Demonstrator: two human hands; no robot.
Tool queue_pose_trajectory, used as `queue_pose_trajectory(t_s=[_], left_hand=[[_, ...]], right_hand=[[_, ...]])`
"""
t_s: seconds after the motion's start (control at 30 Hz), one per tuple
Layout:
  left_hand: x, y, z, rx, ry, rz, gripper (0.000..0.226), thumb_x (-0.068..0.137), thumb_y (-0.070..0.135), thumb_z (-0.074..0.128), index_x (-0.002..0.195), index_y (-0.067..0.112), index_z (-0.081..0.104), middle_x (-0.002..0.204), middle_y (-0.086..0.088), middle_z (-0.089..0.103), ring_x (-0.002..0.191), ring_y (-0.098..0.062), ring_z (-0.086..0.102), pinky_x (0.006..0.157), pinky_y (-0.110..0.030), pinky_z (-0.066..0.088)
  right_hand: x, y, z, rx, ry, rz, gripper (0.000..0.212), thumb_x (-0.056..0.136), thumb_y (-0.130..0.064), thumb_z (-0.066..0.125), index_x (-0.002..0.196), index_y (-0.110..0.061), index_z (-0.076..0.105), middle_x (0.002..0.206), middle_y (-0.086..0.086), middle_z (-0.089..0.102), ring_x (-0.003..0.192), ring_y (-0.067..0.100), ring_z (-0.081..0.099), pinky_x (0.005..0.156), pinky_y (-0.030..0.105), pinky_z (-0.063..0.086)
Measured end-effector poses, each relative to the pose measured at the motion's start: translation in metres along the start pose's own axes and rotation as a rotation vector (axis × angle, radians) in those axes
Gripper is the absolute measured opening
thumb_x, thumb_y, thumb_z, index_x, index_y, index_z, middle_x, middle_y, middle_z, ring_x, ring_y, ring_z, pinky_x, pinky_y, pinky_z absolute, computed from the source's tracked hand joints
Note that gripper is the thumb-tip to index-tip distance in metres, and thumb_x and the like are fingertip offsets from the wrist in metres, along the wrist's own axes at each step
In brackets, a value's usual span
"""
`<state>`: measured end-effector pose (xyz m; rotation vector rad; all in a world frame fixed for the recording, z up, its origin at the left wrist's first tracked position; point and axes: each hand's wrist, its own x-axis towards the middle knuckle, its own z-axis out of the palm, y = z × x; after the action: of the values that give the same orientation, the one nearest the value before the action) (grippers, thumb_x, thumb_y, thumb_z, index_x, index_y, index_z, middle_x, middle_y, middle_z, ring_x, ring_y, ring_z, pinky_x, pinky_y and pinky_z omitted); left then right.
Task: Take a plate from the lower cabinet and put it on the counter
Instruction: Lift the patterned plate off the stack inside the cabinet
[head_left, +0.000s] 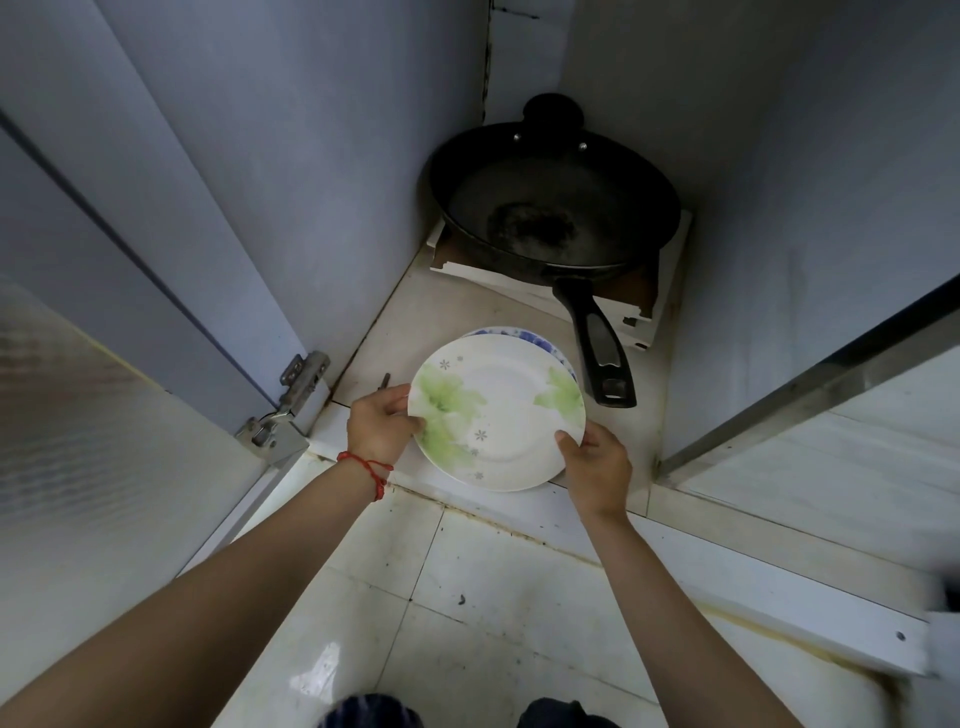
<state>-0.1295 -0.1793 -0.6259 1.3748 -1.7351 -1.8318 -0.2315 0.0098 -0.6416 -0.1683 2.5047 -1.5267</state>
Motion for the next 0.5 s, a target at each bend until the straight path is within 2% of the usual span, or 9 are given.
queue_pose_trajectory(t_s=[0.07,0.2,0.37,0.5], left_hand=[[0.0007,0.0,-0.0001,-0.025,0.005,-0.02,0.045,0.07,-0.018,0.057,0.113,-0.003,0.059,0.113,-0.023,0.064,0.104,-0.036,0.061,0.096,-0.051,0.048],[0.0042,-0.0005,0.0008,-0.052,0.036,-0.05,0.037,0.072,-0.014,0.062,0.108,-0.005,0.061,0.111,-0.024,0.065,0.103,-0.037,0.061,0.096,-0.05,0.048],[0.0058,-0.0008,0.0003,-0.071,0.062,-0.08,0.029,0.073,-0.009,0.065,0.102,-0.004,0.064,0.107,-0.024,0.066,0.097,-0.035,0.063,0.092,-0.046,0.05],[0.0046,-0.0009,-0.001,-0.087,0.067,-0.076,0.027,0.072,-0.01,0.065,0.099,-0.004,0.064,0.101,-0.022,0.067,0.09,-0.033,0.064,0.087,-0.043,0.052]], right_hand=[[-0.0009,-0.0007,0.0002,0.026,0.011,0.014,0.012,0.082,-0.007,0.063,0.092,-0.004,0.067,0.081,0.001,0.064,0.076,0.014,0.055,0.056,0.003,0.035],[-0.0005,0.0001,-0.0007,0.045,0.005,0.026,0.013,0.082,-0.007,0.063,0.093,-0.003,0.067,0.081,0.0,0.063,0.076,0.014,0.056,0.054,0.001,0.037],[0.0005,-0.0005,-0.0018,0.063,-0.008,0.037,0.016,0.082,-0.007,0.063,0.096,-0.004,0.067,0.083,0.001,0.064,0.079,0.015,0.058,0.063,0.017,0.041],[-0.001,-0.0003,-0.0031,0.097,0.0,0.044,0.016,0.081,-0.005,0.064,0.097,-0.004,0.067,0.084,0.0,0.064,0.078,0.013,0.058,0.063,0.012,0.041]])
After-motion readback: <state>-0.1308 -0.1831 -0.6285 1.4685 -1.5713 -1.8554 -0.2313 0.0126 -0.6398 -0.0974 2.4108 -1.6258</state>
